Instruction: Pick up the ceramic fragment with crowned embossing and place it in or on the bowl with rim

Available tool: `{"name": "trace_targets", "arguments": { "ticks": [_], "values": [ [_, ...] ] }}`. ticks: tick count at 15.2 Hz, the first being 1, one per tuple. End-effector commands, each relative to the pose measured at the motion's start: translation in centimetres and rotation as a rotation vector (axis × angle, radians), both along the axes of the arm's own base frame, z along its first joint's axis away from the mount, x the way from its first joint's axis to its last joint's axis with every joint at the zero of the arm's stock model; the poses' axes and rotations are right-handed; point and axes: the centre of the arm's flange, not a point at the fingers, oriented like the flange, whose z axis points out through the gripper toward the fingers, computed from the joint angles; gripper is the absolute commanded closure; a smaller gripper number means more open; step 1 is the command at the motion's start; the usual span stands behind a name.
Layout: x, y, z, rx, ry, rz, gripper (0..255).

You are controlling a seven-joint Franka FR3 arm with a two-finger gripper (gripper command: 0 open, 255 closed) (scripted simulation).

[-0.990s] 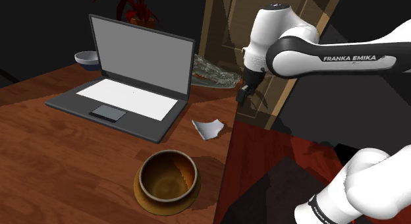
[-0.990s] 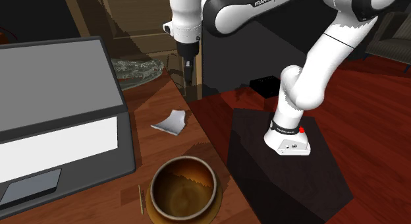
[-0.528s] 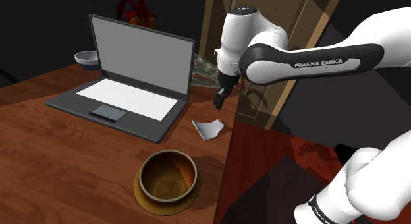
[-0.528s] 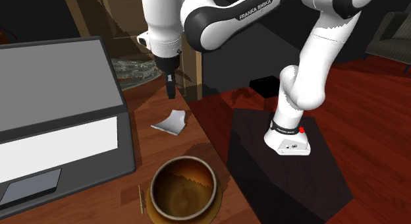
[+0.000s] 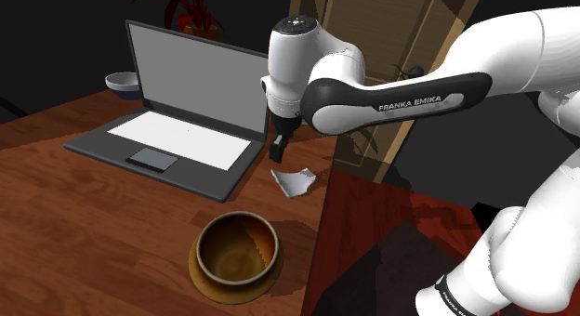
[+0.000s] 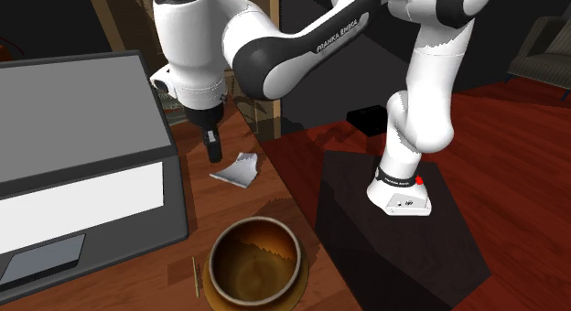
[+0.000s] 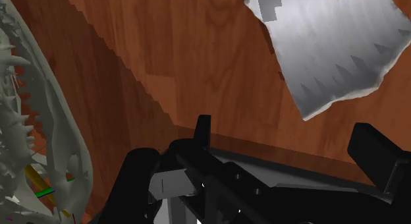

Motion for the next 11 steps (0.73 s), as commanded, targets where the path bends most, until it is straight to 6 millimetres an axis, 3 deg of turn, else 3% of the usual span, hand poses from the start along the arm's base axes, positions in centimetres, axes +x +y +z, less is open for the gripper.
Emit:
{"name": "trace_targets", "arguments": {
  "ticks": [1,7,11],
  "values": [
    [0.2,0.3,-0.8,-0.002,-0.001,0.01,0],
    [0.8,-0.5,-3.6,-0.002,-0.001,0.01,0],
    [0.8,-0.5,-3.6,-0.002,-0.001,0.01,0]
  ]
}}
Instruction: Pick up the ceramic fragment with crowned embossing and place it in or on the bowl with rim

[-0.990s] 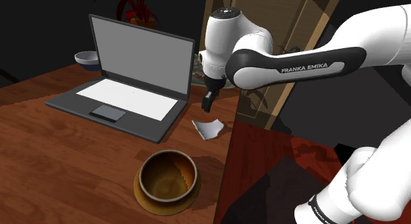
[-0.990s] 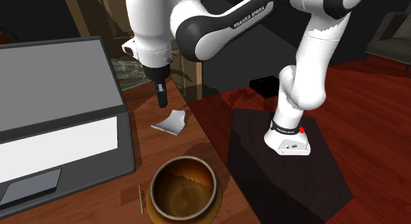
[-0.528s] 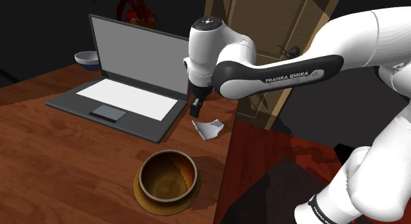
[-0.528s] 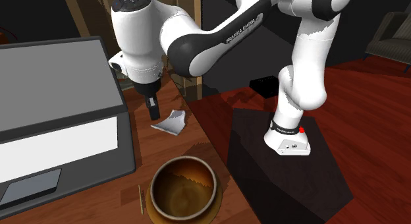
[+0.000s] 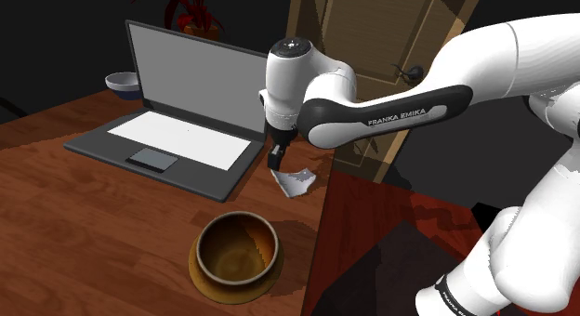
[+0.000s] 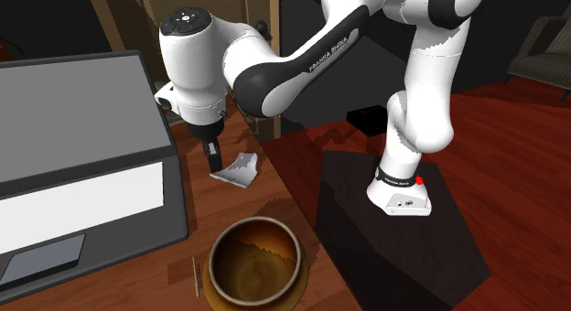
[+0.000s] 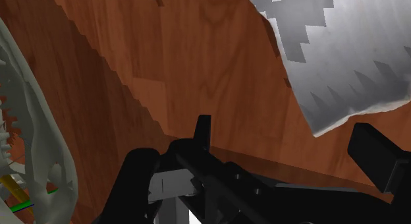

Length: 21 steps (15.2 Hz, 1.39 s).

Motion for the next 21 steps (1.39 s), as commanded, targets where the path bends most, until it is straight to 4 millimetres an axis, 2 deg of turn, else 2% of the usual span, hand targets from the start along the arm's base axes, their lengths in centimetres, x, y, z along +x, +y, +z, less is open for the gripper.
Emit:
{"name": "trace_targets", "arguments": {
  "ticks": [1,3,4,13,14,15,16,17,19,21],
  "values": [
    [0.0,0.0,0.0,0.0,0.0,0.0,0],
    [0.0,0.0,0.0,0.0,0.0,0.0,0],
    [0.0,0.0,0.0,0.0,0.0,0.0,255],
    [0.0,0.0,0.0,0.0,0.0,0.0,255],
    [0.0,0.0,0.0,0.0,0.0,0.0,0],
    [-1.2,-5.0,-0.1,0.313,0.01,0.116,0],
    [-0.9,-3.0,-0.5,0.03,0.007,-0.006,0],
    [-0.9,-3.0,-0.5,0.03,0.007,-0.006,0],
    [-5.9,-3.2,-0.6,-0.021,-0.088,0.295,0],
    [-10.6,-4.8,-1.2,-0.073,-0.183,0.595,0]
  ]
}}
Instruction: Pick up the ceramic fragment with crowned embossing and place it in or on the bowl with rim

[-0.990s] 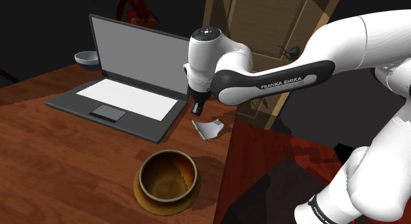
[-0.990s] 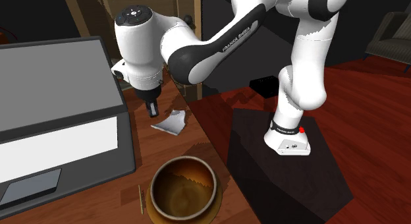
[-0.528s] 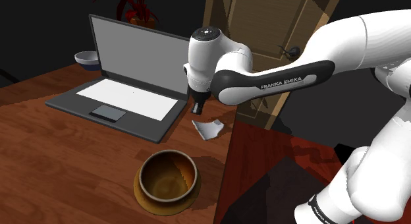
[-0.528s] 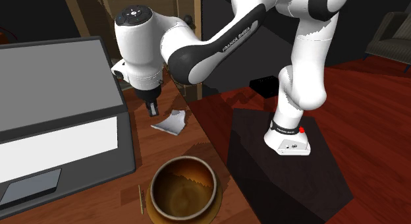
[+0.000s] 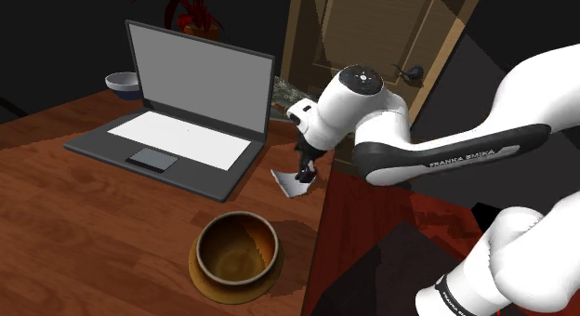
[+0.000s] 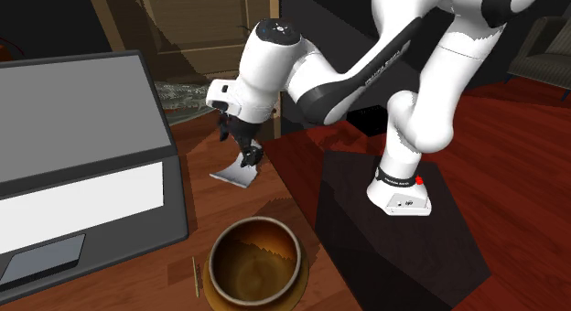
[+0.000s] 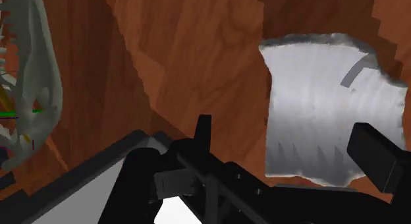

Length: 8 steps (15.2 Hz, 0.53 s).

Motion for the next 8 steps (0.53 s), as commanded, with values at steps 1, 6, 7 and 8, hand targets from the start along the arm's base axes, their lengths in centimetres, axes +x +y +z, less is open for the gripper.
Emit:
{"name": "trace_targets", "arguments": {
  "ticks": [1,6,7,8],
  "values": [
    [-4.5,-2.0,-0.7,-0.054,-0.106,0.32,0],
    [-10.5,-12.4,-3.3,-0.18,-0.355,1.068,0],
    [-10.5,-12.7,-3.3,-0.184,-0.363,1.09,0],
    [-10.2,-12.6,-3.7,-0.184,-0.363,1.09,0]
  ]
}}
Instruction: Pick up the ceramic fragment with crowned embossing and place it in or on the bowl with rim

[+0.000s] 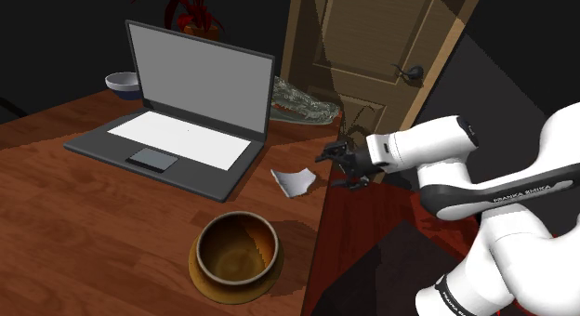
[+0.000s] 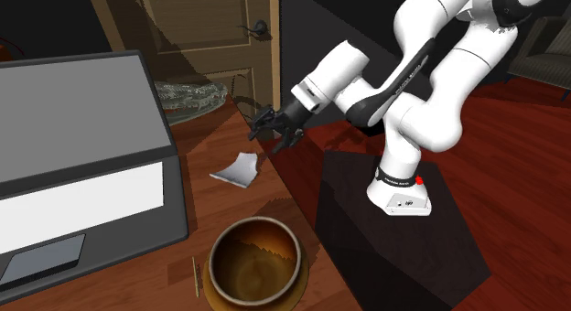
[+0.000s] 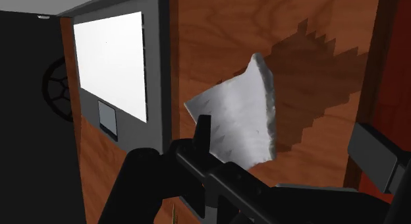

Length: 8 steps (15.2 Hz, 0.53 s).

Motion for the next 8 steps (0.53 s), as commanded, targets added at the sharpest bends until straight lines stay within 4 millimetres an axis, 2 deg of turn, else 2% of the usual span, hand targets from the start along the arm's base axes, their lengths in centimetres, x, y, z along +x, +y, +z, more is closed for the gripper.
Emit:
{"name": "trace_targets", "arguments": {
  "ticks": [1,6,8],
  "values": [
    [0.2,-0.3,-0.8,-0.01,-0.024,0.057,0],
    [2.1,0.7,-2.8,-0.01,-0.024,0.057,0],
    [2.1,0.7,-2.8,-0.01,-0.024,0.057,0]
  ]
}}
